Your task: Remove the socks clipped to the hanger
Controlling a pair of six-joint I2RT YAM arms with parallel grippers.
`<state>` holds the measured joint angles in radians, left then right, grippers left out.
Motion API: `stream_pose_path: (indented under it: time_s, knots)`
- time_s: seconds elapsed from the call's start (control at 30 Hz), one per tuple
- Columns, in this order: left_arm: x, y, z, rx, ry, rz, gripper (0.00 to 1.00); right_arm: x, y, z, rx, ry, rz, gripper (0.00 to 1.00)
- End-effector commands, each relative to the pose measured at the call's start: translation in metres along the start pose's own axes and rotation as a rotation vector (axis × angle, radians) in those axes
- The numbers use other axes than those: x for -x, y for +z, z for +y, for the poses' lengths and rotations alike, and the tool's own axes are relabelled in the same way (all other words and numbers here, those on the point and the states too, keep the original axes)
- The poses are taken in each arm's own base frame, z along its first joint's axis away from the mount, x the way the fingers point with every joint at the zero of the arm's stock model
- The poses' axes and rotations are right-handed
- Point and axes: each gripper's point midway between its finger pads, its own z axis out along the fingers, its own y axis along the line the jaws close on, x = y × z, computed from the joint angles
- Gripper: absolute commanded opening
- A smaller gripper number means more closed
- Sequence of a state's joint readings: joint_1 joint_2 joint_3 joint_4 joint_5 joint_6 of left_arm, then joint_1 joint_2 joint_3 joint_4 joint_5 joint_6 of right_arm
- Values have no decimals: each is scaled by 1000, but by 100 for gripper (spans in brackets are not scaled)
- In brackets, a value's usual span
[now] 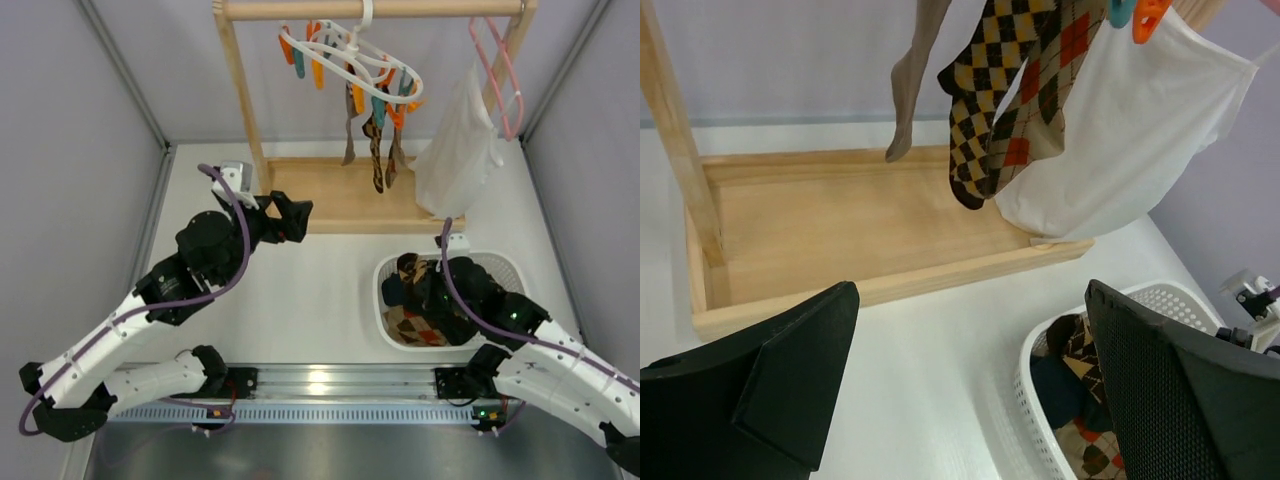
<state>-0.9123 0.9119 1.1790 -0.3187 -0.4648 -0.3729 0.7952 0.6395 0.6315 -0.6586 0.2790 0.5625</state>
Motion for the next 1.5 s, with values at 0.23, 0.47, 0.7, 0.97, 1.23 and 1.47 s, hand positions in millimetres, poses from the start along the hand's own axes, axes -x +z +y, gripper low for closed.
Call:
stream_pose_path:
  time_s: [0.23,0.47,0.7,0.97,1.23,1.47]
  knots:
    - [-6,-35,14,-39,-2,7,98,-7,1,22,110,66,40,46]
    - [-7,-59,31,-16,24,14,98,31,-49,6,61,-2,-59,78]
    - [-5,-83,30,-80,12,27,98,92,-50,17,34,-97,-231,96]
    - [-22,-98,55,-10,87,88,98,185,2,31,-12,-154,-390,72]
    - [-55,-95,86,105,123,110,98,254,66,14,42,-169,-461,60]
    - [-69,-87,80,73,161,167,98,287,100,14,63,-207,-501,62]
